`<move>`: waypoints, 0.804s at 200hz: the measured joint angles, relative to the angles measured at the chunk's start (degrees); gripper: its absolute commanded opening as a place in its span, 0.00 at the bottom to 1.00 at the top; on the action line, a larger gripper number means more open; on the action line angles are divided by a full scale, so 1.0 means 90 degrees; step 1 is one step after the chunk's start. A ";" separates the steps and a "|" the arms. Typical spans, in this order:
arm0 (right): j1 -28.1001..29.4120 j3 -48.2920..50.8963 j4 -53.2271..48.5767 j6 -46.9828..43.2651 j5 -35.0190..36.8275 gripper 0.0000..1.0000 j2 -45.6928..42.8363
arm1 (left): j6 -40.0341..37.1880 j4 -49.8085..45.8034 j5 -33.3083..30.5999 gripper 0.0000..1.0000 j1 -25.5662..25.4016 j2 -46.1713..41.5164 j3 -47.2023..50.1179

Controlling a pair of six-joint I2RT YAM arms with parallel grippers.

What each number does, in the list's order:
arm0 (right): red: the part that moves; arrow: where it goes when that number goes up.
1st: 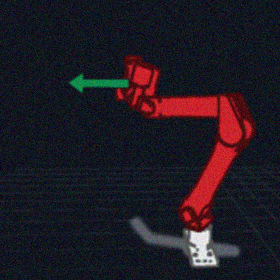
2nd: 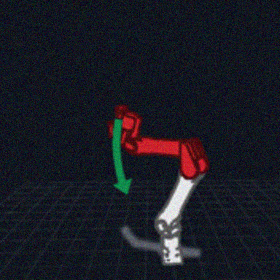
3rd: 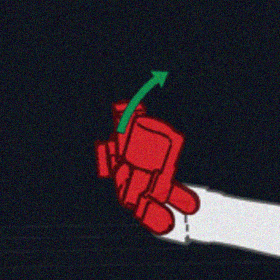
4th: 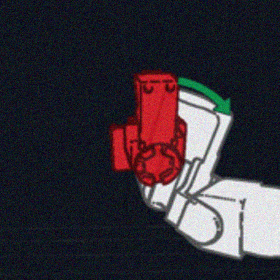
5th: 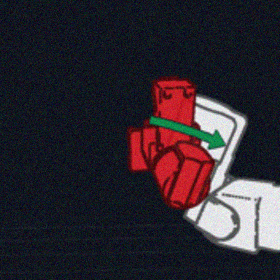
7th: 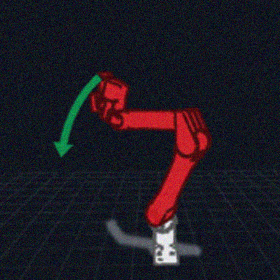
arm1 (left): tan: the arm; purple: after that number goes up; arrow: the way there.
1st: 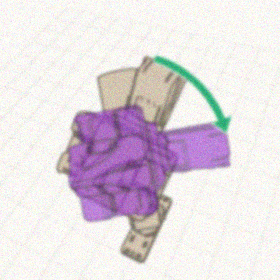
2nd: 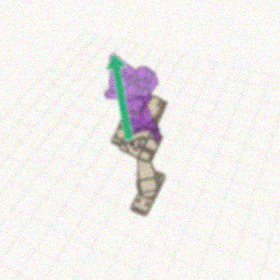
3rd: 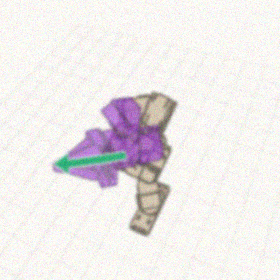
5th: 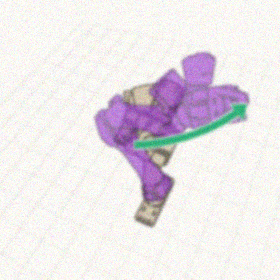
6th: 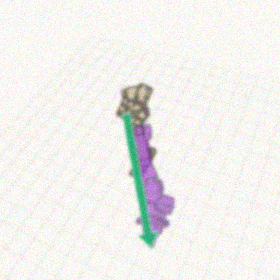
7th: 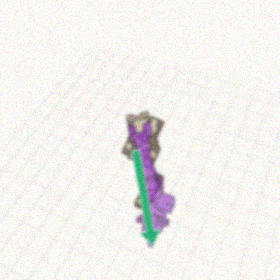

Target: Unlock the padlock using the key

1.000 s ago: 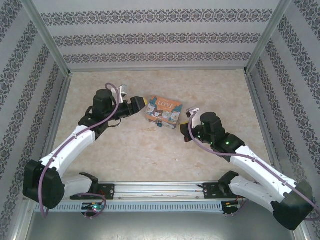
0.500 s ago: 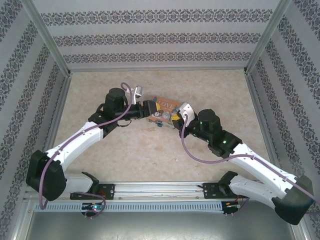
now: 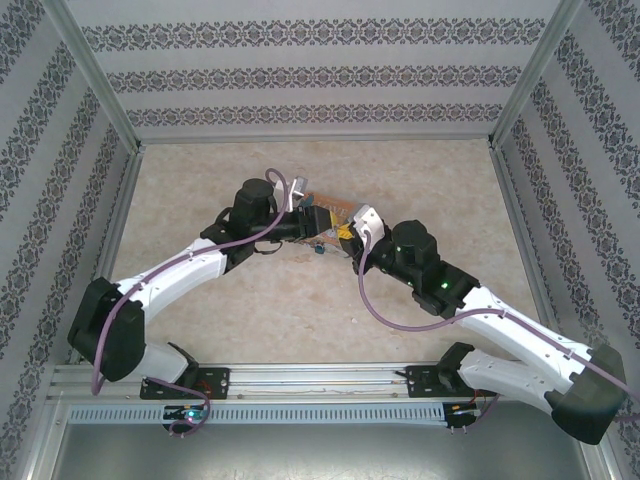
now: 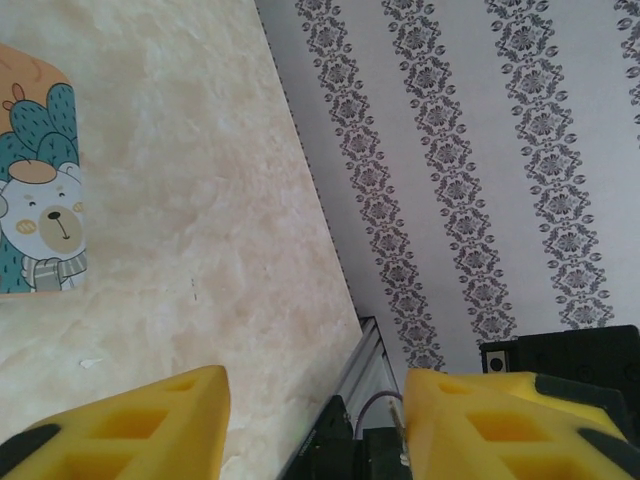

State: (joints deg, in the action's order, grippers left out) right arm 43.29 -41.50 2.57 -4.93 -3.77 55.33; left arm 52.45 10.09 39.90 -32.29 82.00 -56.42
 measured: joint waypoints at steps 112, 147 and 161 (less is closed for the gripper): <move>0.0000 0.0000 -0.0027 0.0005 0.0209 0.03 0.0000 | 0.0177 0.0316 -0.0129 0.02 -0.0068 0.0085 -0.0034; 0.0000 0.0015 -0.0034 0.0097 0.0379 0.14 -0.0051 | 0.0005 0.0316 -0.0296 0.00 -0.0073 -0.0134 -0.0034; -0.0005 0.0056 -0.0034 0.0197 0.0425 0.18 -0.0151 | -0.0104 0.0313 -0.0408 0.00 -0.0073 -0.0279 -0.0034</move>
State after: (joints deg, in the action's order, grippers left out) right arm 43.24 -40.99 2.26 -3.16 0.05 53.98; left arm 51.51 12.91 36.23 -32.95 79.48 -56.73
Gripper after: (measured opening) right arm 0.152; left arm 0.044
